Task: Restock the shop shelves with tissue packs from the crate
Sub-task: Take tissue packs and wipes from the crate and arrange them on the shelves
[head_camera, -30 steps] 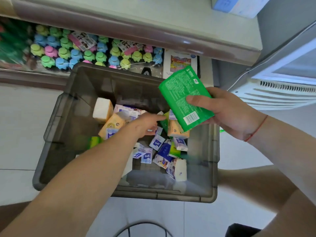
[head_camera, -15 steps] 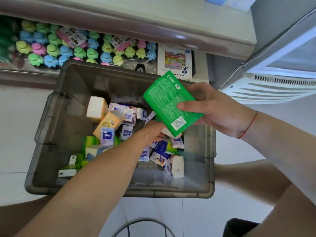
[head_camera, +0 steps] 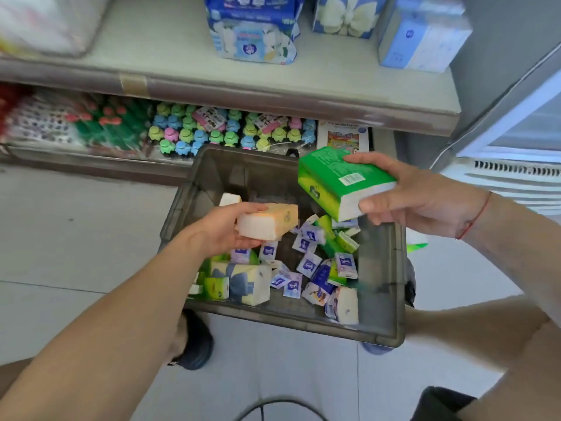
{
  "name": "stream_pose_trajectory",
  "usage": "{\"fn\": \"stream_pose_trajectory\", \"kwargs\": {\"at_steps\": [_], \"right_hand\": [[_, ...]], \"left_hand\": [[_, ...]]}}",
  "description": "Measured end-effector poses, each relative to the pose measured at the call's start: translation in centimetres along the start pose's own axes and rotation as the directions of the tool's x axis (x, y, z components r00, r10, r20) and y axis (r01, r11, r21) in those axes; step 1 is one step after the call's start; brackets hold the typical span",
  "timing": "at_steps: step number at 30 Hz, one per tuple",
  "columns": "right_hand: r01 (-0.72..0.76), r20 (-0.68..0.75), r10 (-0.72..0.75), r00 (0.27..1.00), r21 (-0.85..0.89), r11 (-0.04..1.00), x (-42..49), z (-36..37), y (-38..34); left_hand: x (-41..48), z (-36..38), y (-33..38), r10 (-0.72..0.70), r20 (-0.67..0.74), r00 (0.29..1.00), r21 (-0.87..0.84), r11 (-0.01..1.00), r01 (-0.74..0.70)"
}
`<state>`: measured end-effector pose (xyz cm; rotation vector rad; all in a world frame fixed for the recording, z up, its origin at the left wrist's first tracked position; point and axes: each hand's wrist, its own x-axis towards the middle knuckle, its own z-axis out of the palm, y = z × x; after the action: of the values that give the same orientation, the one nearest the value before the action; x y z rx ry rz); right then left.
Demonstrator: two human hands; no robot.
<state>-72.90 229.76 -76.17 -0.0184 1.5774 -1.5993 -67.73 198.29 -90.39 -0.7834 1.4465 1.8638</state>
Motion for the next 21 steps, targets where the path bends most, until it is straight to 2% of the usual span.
{"fn": "stream_pose_trajectory", "kwargs": {"at_steps": [2,6,10,13,16,21], "right_hand": [[0.033,-0.012,-0.033,0.999,-0.019,0.999,-0.7,0.4,-0.5],[0.11,0.02,-0.109,0.994,-0.049,0.993,-1.9,1.9,-1.6],[0.162,-0.046,-0.167,0.985,-0.094,0.982,-2.6,3.4,-3.1],[0.165,-0.164,-0.185,0.969,-0.124,0.978,-2.9,3.8,-4.3],[0.206,-0.308,-0.212,0.927,-0.053,0.977,-3.4,3.9,-5.2],[0.289,-0.363,-0.234,0.902,0.105,0.952,-4.4,3.4,-5.4]], "left_hand": [[-2.4,-1.1,0.3,0.001,0.026,1.0,0.017,1.0,-0.002],[-6.8,-2.3,1.6,0.096,-0.084,0.992,0.101,0.991,-0.087],[-11.5,-2.4,4.3,0.188,-0.022,0.982,0.167,0.969,-0.182],[-14.6,-2.6,6.3,0.236,0.017,0.972,0.144,0.961,-0.236],[-17.5,-1.3,8.0,0.281,0.04,0.959,0.098,0.954,-0.284],[-20.6,1.7,8.4,0.383,0.059,0.922,-0.049,0.924,-0.38]]}}
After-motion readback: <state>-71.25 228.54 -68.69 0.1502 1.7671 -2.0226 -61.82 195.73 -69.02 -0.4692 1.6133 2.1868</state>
